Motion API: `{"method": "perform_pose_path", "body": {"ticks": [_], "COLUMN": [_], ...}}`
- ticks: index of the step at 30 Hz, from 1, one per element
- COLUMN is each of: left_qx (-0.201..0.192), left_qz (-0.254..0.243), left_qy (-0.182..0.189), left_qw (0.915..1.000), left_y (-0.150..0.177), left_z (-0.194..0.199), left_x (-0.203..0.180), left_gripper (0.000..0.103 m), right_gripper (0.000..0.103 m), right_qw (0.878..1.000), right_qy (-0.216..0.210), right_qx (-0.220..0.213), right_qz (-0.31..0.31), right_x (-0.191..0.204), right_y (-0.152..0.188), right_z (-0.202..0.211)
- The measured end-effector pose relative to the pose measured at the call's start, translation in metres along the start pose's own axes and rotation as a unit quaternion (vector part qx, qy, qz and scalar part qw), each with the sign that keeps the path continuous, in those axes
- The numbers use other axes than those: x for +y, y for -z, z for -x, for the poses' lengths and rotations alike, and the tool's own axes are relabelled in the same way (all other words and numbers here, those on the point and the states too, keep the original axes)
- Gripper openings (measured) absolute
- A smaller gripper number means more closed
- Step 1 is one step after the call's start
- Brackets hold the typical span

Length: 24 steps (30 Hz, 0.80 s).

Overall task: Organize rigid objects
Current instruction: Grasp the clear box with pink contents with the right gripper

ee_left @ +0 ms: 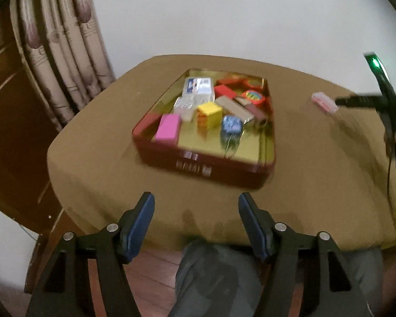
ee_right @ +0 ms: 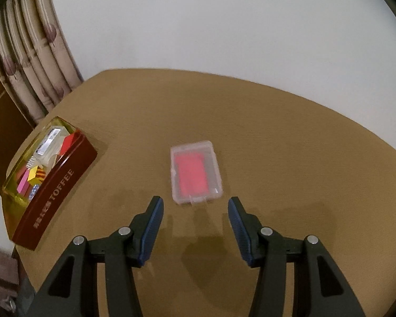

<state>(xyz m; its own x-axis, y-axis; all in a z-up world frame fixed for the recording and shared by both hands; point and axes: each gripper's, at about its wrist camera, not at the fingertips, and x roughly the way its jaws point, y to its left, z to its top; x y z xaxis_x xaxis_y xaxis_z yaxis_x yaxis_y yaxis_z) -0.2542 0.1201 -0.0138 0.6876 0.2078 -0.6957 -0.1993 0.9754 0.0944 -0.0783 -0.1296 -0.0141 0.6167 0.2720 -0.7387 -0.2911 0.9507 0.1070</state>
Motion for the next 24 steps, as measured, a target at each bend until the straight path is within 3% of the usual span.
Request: {"method": "perform_pose_path", "body": {"ticks": [6, 11, 14, 18, 21, 23, 24], "left_qx": [0.016, 0.041, 0.055, 0.063, 0.066, 0.070, 0.072], "left_qz": [0.012, 0.023, 0.018, 0.019, 0.027, 0.034, 0.038], "left_qy": [-0.003, 0.008, 0.009, 0.012, 0.009, 0.009, 0.008], "left_qw": [0.9998, 0.9989, 0.9983, 0.9978, 0.9975, 0.9970, 0.9966], "left_y": [0.018, 0.029, 0.033, 0.036, 0.036, 0.036, 0.036], "left_z": [-0.020, -0.035, -0.042, -0.045, -0.046, -0.047, -0.047], "left_x": [-0.001, 0.003, 0.000, 0.001, 0.004, 0.006, 0.009], "left_gripper": [0.062, 0.062, 0.062, 0.062, 0.062, 0.062, 0.062], "right_gripper": [0.052, 0.052, 0.064, 0.066, 0.065, 0.056, 0.056], "right_qw": [0.999, 0.998, 0.997, 0.992, 0.994, 0.994, 0.995], "right_qy": [-0.014, 0.007, 0.010, 0.003, 0.003, 0.007, 0.012], "right_qx": [0.040, 0.052, 0.070, 0.124, 0.114, 0.106, 0.103], "right_qz": [0.019, 0.020, 0.018, 0.006, 0.003, -0.007, -0.008], "right_x": [0.009, 0.007, 0.003, -0.004, -0.006, -0.008, -0.011], "right_y": [-0.019, -0.036, -0.046, -0.047, -0.043, -0.041, -0.038], "right_z": [-0.027, -0.041, -0.050, -0.074, -0.074, -0.070, -0.065]}}
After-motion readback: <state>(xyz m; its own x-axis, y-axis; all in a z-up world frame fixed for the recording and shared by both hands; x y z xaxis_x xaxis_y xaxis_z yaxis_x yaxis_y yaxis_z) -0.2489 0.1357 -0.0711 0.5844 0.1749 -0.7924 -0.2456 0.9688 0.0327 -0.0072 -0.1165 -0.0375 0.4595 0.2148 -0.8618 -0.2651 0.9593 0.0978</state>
